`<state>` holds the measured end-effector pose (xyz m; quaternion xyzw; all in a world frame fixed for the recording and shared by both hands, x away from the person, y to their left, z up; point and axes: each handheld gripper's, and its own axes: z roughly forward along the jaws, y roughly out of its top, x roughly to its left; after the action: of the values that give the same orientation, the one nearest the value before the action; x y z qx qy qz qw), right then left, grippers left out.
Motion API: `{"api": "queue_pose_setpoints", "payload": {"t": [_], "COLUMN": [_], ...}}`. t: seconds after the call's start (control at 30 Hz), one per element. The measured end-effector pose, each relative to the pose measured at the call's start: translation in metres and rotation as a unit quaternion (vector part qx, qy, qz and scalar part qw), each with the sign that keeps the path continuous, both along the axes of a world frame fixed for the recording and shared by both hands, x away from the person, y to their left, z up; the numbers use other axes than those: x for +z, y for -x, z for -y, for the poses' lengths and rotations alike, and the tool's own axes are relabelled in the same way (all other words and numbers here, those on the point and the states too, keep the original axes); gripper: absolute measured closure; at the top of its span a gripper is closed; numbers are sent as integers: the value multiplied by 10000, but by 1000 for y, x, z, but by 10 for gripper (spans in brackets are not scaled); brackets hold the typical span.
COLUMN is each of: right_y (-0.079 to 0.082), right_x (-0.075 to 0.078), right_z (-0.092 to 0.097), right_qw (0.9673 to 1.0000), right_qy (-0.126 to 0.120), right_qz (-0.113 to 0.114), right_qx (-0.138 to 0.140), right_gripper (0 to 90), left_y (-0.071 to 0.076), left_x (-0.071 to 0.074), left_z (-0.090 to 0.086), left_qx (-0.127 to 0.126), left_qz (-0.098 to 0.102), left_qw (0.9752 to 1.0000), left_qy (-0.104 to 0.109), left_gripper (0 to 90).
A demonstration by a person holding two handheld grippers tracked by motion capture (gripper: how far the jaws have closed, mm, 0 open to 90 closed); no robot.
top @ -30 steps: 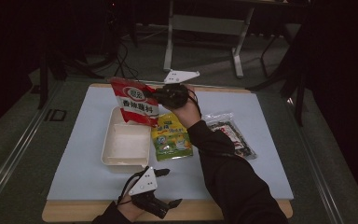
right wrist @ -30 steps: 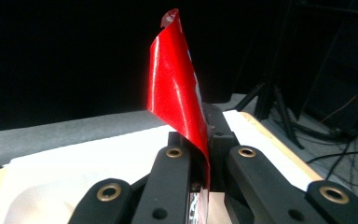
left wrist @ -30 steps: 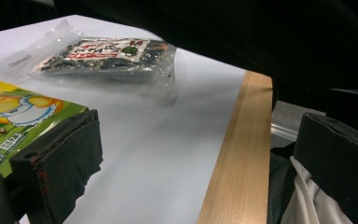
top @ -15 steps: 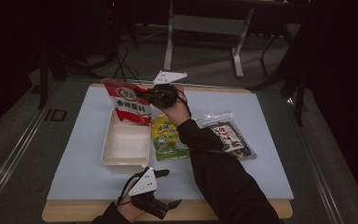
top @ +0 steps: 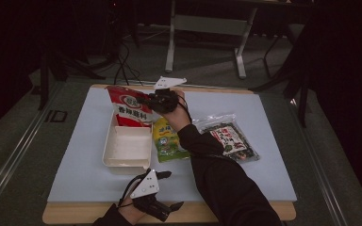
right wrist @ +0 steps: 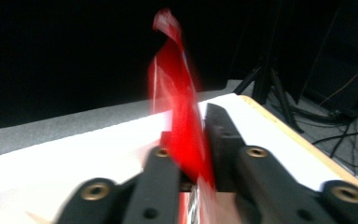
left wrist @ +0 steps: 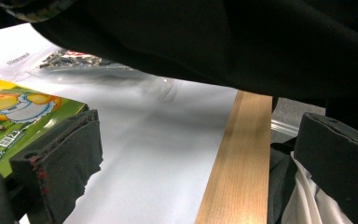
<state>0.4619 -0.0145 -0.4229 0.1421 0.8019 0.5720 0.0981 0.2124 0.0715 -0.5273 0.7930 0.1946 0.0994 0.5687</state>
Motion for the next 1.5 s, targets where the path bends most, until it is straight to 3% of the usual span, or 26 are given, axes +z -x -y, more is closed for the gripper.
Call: {"api": "queue_pose_setpoints", "payload": {"t": [0.13, 0.37, 0.8, 1.1, 1.33, 1.5], "right_y": [2, 8, 17, 27, 39, 44], "right_x": [4, 9, 4, 6, 7, 4], "right_z": [4, 16, 50, 93, 140, 180], "right_qw": [9997, 9994, 9979, 9964, 9946, 9920], "right_qy": [206, 257, 466, 591, 665, 666], "right_qz": [-85, -142, -188, -153, -116, -100], "right_qx": [-43, -176, -397, -593, -784, -1071], "right_gripper": [728, 626, 561, 564, 564, 569], "left_y": [0, 0, 0, 0, 0, -1], "left_x": [-1, -1, -3, -3, -4, -4], "left_z": [0, 1, 3, 4, 4, 6], "left_qx": [-1, -7, -37, -18, 3, -22], "left_qz": [-2, 2, 23, 29, 29, 30], "left_qw": [10000, 10000, 9999, 9999, 9999, 9999], "left_qy": [-27, -58, -101, -114, -151, -146], "left_gripper": [22, 21, 22, 21, 21, 22]}}
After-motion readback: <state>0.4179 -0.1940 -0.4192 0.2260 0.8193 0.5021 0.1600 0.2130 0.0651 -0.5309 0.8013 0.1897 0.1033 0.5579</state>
